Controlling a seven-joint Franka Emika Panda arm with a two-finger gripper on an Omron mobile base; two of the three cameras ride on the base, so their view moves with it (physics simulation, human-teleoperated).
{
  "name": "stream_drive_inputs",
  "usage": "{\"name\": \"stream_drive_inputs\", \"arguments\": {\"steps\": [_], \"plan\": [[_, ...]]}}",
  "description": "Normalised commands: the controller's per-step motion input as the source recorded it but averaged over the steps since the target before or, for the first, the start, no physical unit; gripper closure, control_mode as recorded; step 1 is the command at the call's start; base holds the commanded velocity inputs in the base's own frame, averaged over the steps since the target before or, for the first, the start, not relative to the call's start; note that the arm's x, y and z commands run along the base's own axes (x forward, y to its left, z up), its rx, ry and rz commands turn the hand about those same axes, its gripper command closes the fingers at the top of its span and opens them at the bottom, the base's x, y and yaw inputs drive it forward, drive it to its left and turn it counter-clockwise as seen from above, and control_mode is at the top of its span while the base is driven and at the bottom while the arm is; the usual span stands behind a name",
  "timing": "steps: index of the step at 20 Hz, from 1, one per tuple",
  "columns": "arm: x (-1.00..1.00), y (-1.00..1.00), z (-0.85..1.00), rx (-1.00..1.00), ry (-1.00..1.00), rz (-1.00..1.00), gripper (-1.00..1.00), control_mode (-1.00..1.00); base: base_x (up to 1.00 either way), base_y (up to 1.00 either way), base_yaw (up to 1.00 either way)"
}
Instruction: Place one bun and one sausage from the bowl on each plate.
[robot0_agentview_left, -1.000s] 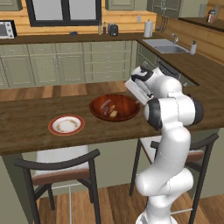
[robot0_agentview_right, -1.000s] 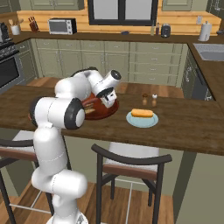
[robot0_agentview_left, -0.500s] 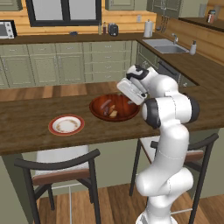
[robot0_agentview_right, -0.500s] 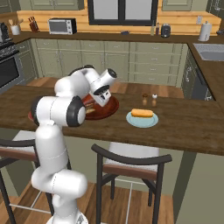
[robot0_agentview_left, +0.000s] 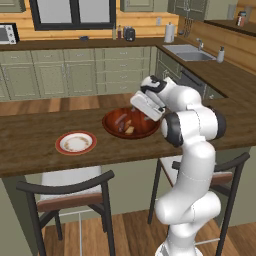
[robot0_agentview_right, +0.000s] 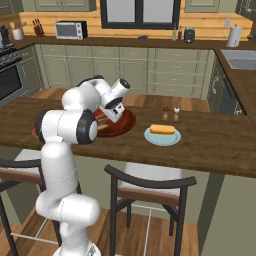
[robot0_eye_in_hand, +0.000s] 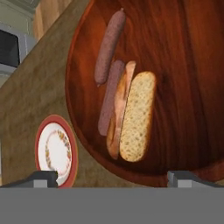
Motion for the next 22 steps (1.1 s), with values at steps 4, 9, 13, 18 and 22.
{"name": "stream_drive_inputs", "arguments": {"steps": [4,9,13,18,22], "plan": [[-0.14,0.09,-0.10,-0.06,-0.02,0.00,-1.00,-1.00,0.00,0.00,0.00],[-0.03,0.08,-0.12,-0.04,-0.02,0.00,-1.00,-1.00,0.00,0.00,0.00],[0.00,0.00,-0.17,-0.06,-0.05,0.00,-1.00,-1.00,0.00,0.00,0.00],[0.09,0.03,-0.08,-0.07,-0.05,0.00,-1.00,-1.00,0.00,0.00,0.00],[0.30,0.07,-0.03,-0.05,0.00,0.00,-1.00,-1.00,0.00,0.00,0.00]]}}
